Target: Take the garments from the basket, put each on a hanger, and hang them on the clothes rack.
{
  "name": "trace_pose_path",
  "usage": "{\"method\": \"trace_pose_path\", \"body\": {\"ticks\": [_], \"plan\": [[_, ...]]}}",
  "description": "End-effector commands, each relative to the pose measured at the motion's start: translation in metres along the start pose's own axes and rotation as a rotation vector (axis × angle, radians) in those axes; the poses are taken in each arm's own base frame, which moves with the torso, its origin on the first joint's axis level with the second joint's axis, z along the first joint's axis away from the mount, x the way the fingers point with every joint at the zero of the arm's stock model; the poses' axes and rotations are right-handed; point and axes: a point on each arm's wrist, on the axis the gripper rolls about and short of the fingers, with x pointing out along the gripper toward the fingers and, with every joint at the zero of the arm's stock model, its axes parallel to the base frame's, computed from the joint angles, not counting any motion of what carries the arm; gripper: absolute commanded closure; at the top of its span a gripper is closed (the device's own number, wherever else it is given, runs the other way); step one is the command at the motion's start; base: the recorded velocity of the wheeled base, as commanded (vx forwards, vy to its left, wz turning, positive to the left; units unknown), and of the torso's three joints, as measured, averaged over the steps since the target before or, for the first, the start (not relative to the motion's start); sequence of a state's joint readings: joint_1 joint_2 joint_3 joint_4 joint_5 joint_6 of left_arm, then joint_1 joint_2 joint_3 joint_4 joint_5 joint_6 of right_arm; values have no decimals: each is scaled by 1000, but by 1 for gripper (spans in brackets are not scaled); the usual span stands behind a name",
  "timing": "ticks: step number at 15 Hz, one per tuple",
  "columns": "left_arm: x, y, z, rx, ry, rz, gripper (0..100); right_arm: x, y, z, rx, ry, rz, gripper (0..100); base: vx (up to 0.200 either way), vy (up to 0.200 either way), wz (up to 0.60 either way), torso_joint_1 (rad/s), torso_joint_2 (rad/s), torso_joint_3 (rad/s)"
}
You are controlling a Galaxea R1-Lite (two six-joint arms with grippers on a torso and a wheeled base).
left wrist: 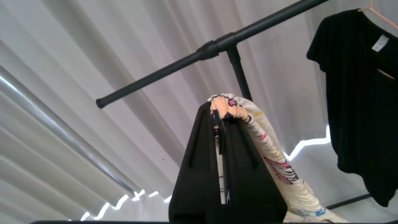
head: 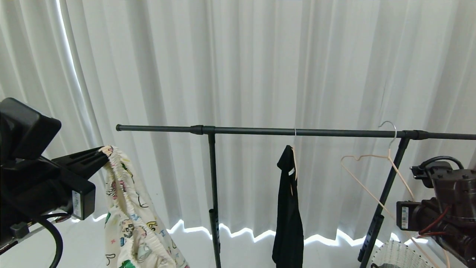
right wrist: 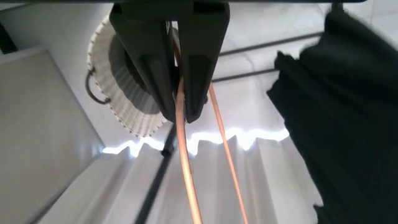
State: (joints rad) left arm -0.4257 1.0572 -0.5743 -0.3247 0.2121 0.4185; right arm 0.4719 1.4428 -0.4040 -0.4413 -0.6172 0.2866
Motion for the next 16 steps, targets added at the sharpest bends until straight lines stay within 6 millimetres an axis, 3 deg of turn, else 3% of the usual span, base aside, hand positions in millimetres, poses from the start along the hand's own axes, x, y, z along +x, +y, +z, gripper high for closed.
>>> {"method": "trace_pose_path", "body": {"ticks": [1, 5, 9, 13, 16], "plan": [[3, -2, -2, 2, 15, -6, 100, -12, -6, 5, 11, -44, 21, 100, -200, 0, 0, 2, 2, 2], [15, -6, -6, 11, 60, -26, 100, -29, -10, 7, 12, -89, 83, 100, -50, 0, 0, 1, 2, -1], [23, -10, -10, 21, 92, -42, 100, -50, -9, 7, -44, -125, 274, 100, 0, 0, 0, 0, 0, 0], [32, -13, -13, 28, 124, -49, 100, -65, 4, 3, -114, -135, 422, 100, 0, 0, 0, 0, 0, 0], [44, -14, -22, 19, 231, 58, 100, -81, 23, -6, -191, -129, 568, 100, 0, 0, 0, 0, 0, 0]]}}
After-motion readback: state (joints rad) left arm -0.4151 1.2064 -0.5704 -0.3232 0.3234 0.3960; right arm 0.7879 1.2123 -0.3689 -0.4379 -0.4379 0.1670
